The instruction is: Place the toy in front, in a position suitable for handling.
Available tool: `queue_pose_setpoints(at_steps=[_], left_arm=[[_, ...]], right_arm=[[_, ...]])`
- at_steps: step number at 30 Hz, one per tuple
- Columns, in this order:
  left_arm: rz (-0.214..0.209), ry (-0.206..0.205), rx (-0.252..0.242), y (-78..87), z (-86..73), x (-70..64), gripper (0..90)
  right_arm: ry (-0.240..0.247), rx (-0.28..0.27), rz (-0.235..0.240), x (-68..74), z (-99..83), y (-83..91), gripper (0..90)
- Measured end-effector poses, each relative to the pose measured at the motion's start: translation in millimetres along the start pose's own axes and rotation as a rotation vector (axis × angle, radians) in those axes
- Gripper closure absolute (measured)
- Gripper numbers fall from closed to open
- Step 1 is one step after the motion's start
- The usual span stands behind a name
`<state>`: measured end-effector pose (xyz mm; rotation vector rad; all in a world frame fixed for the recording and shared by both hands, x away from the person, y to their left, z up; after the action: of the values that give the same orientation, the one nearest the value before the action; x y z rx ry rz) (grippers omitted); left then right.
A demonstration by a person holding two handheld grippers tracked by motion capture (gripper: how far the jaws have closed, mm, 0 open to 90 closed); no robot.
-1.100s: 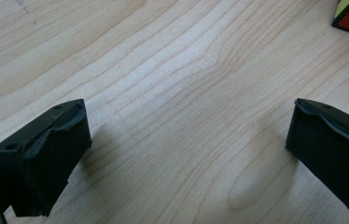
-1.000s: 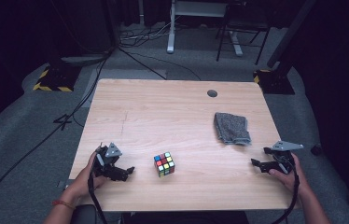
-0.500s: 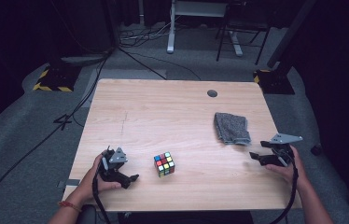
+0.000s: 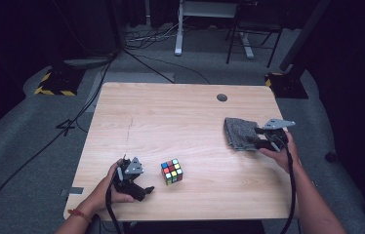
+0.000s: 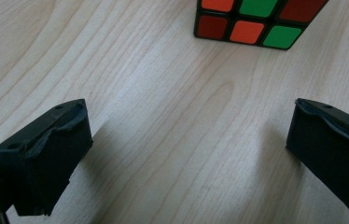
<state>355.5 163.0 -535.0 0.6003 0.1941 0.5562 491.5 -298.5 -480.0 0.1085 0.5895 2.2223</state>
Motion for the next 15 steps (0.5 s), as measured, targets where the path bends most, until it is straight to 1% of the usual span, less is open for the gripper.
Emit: queue_pose_setpoints(at_steps=[1, 3, 4, 5, 7, 9, 10, 14, 15], left_arm=[[-0.002, 0.002, -0.001, -0.7, 0.3, -0.6, 0.4], [-0.003, 0.001, -0.003, -1.7, 1.1, -1.7, 0.3], [-0.005, -0.001, -0.001, -2.0, 1.3, -2.0, 0.3], [-0.007, -0.005, -0.001, -2.3, 1.5, -2.1, 0.3], [-0.006, -0.002, -0.001, -2.5, 1.6, -2.5, 0.3], [-0.013, -0.007, 0.000, -3.5, 2.4, -3.2, 0.2], [-0.015, -0.009, -0.001, -4.1, 2.8, -3.3, 0.2], [-0.011, -0.003, -0.002, -5.7, 3.9, -4.6, 0.2], [-0.008, -0.004, -0.002, -6.5, 4.5, -5.1, 0.2]], right_arm=[[-0.004, 0.019, 0.000, -1.1, -1.2, -6.8, 44.7], [0.015, 0.064, -0.026, -4.1, -5.4, -19.3, 45.8], [0.015, 0.082, -0.028, -6.1, -8.1, -24.7, 45.8], [0.001, 0.092, -0.029, -7.6, -10.4, -29.2, 45.7], [-0.010, 0.106, -0.034, -9.7, -14.3, -35.4, 44.0], [-0.033, 0.129, -0.003, -9.3, -19.3, -40.3, 40.3], [-0.046, 0.132, 0.002, -9.4, -21.5, -41.7, 39.8], [-0.116, 0.112, 0.017, -12.3, -26.0, -40.2, 39.1], [-0.125, 0.115, 0.021, -11.7, -26.7, -39.3, 38.9]])
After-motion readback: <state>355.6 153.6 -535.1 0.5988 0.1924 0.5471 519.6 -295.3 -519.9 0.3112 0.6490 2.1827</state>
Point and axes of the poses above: each handheld gripper's, and its own axes: y roughly backward along the jaws, z roughly out of its top, x roughly to its left, the point moved 4 cm from there along -y, roughly forward along the jaws, and after that the axes turned 13 degrees about -x, right-handed, at the moved point
